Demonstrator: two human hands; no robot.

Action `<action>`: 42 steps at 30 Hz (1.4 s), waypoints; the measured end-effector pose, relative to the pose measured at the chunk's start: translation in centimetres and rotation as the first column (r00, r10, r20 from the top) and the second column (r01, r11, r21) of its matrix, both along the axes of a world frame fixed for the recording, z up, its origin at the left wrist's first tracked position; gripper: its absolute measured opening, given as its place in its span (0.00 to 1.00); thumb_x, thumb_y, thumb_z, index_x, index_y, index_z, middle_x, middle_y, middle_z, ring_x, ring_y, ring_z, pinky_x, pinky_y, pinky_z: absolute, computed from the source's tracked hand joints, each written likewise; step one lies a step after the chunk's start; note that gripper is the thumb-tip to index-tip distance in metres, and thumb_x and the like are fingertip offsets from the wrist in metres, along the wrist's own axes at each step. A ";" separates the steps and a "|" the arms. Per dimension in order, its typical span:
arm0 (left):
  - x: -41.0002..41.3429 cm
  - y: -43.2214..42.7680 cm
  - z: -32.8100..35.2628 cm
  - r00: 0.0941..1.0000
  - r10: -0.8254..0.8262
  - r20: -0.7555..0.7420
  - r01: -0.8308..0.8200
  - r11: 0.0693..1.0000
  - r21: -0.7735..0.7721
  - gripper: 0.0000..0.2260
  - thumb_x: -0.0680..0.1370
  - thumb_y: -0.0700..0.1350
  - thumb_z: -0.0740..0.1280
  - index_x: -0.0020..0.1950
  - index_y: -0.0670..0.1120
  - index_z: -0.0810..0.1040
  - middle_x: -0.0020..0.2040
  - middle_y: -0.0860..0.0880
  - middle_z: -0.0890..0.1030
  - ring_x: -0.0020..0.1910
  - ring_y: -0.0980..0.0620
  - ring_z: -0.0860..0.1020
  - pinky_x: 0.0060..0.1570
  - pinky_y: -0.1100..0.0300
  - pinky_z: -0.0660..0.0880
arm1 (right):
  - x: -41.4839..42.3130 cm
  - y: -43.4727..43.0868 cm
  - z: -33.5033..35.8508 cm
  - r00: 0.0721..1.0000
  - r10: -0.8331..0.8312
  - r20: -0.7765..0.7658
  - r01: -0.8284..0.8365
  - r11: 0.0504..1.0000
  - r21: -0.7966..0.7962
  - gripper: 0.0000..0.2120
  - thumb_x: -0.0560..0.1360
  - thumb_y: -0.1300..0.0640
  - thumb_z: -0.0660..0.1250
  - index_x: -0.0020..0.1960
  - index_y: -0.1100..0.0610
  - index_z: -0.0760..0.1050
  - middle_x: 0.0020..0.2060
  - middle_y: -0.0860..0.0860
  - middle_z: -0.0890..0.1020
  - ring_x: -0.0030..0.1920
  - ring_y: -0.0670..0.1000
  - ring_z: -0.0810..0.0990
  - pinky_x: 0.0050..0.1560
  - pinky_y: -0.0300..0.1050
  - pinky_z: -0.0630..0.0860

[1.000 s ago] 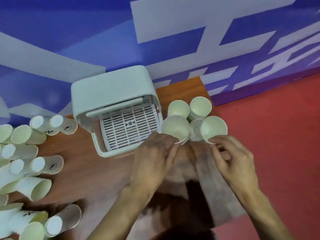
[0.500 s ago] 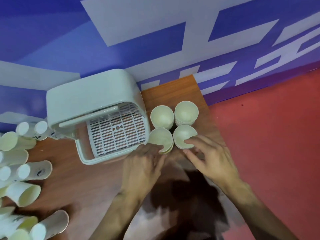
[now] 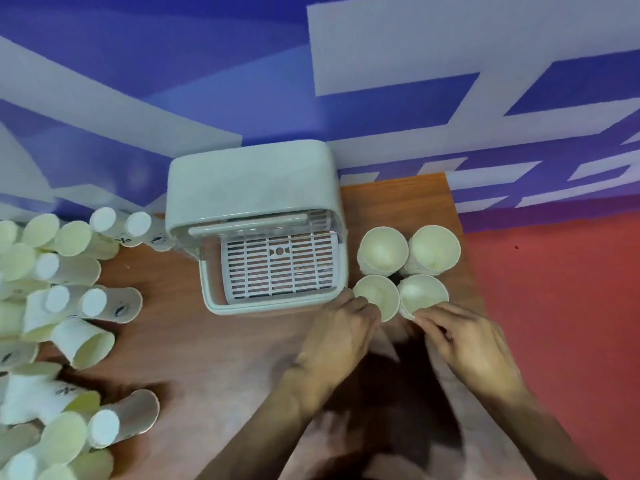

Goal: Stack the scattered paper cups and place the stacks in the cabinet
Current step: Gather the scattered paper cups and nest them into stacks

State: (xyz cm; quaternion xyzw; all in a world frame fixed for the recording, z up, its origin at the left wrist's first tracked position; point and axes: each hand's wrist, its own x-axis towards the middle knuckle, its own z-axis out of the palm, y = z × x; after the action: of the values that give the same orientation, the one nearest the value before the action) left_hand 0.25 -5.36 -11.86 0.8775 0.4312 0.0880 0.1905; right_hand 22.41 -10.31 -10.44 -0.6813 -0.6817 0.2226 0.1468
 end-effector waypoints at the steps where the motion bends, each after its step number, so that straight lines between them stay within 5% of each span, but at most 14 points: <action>1: 0.0 -0.2 0.5 1.000 -0.005 0.006 0.005 1.000 -0.001 0.04 0.78 0.45 0.65 0.46 0.49 0.79 0.43 0.51 0.80 0.46 0.49 0.75 0.45 0.54 0.75 | -0.2 -0.3 0.6 0.999 -0.008 0.047 0.008 1.000 0.009 0.05 0.77 0.54 0.73 0.51 0.45 0.84 0.45 0.41 0.84 0.39 0.45 0.81 0.36 0.34 0.67; 6: -3.1 -0.8 3.2 0.991 0.092 0.100 -0.090 0.996 -0.027 0.07 0.80 0.49 0.63 0.50 0.48 0.79 0.48 0.50 0.79 0.47 0.48 0.77 0.45 0.52 0.76 | -5.1 -1.1 4.3 0.995 -0.046 0.084 0.025 0.972 0.233 0.12 0.78 0.47 0.64 0.51 0.48 0.85 0.45 0.44 0.85 0.33 0.48 0.83 0.28 0.42 0.74; 11: -14.0 -3.0 3.3 0.964 0.264 0.028 -0.261 0.962 -0.083 0.08 0.80 0.51 0.61 0.49 0.51 0.79 0.45 0.52 0.80 0.45 0.49 0.78 0.45 0.51 0.76 | -16.6 -0.4 3.2 0.960 0.280 -0.014 -0.274 0.947 0.168 0.11 0.79 0.48 0.62 0.52 0.46 0.84 0.49 0.38 0.83 0.43 0.44 0.84 0.32 0.44 0.79; 15: -24.9 -5.9 2.8 0.911 0.404 -0.080 -0.409 0.910 -0.067 0.08 0.80 0.52 0.61 0.47 0.52 0.78 0.42 0.53 0.80 0.41 0.49 0.78 0.41 0.53 0.74 | -27.0 0.2 1.5 0.845 0.533 -0.051 -0.520 0.839 0.158 0.07 0.76 0.53 0.68 0.51 0.46 0.83 0.49 0.38 0.82 0.47 0.41 0.82 0.39 0.38 0.77; 20: -35.7 -9.8 2.9 0.794 0.589 -0.150 -0.596 0.803 -0.004 0.06 0.78 0.50 0.65 0.45 0.51 0.80 0.40 0.53 0.79 0.37 0.49 0.77 0.35 0.53 0.74 | -38.2 0.3 -0.3 0.674 0.736 -0.058 -0.728 0.676 0.116 0.07 0.77 0.54 0.67 0.53 0.47 0.82 0.48 0.41 0.82 0.51 0.47 0.83 0.40 0.48 0.81; 26: -42.8 -15.1 2.1 0.571 0.789 -0.228 -0.816 0.576 -0.047 0.09 0.76 0.52 0.63 0.41 0.50 0.78 0.36 0.53 0.77 0.35 0.49 0.77 0.31 0.53 0.74 | -47.3 0.0 -1.0 0.492 0.870 -0.006 -0.870 0.492 0.030 0.06 0.78 0.53 0.63 0.50 0.48 0.78 0.46 0.43 0.80 0.48 0.48 0.82 0.37 0.49 0.79; 31: -43.1 -18.9 0.5 0.550 0.748 -0.371 -0.829 0.545 -0.129 0.16 0.75 0.58 0.62 0.35 0.50 0.78 0.32 0.52 0.78 0.31 0.48 0.77 0.29 0.56 0.72 | -51.3 -1.2 -2.4 0.379 0.924 0.049 -0.925 0.380 -0.008 0.05 0.71 0.55 0.71 0.46 0.49 0.79 0.42 0.44 0.80 0.39 0.50 0.81 0.30 0.46 0.74; 36: -42.1 -18.6 0.3 0.553 0.687 -0.471 -0.825 0.531 -0.194 0.16 0.74 0.61 0.60 0.39 0.50 0.75 0.39 0.51 0.82 0.38 0.48 0.79 0.36 0.57 0.69 | -52.4 -2.1 -4.1 0.278 0.950 0.144 -0.953 0.291 -0.079 0.09 0.63 0.56 0.76 0.40 0.48 0.78 0.35 0.45 0.78 0.34 0.50 0.79 0.26 0.44 0.68; 42: -41.4 -18.6 0.4 0.578 0.613 -0.539 -0.794 0.574 -0.200 0.15 0.66 0.53 0.71 0.29 0.51 0.66 0.27 0.51 0.75 0.23 0.51 0.71 0.27 0.60 0.53 | -52.1 -3.2 -3.6 0.331 0.924 0.194 -0.928 0.356 -0.109 0.12 0.61 0.59 0.79 0.36 0.50 0.77 0.32 0.47 0.78 0.33 0.53 0.79 0.23 0.45 0.69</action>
State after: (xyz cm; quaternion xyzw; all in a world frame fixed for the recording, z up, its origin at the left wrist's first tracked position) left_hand -41.13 -23.97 -11.46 0.5576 0.7888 -0.1240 0.2267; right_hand -29.65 -13.50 -14.01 -0.1922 -0.9614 0.1819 -0.0752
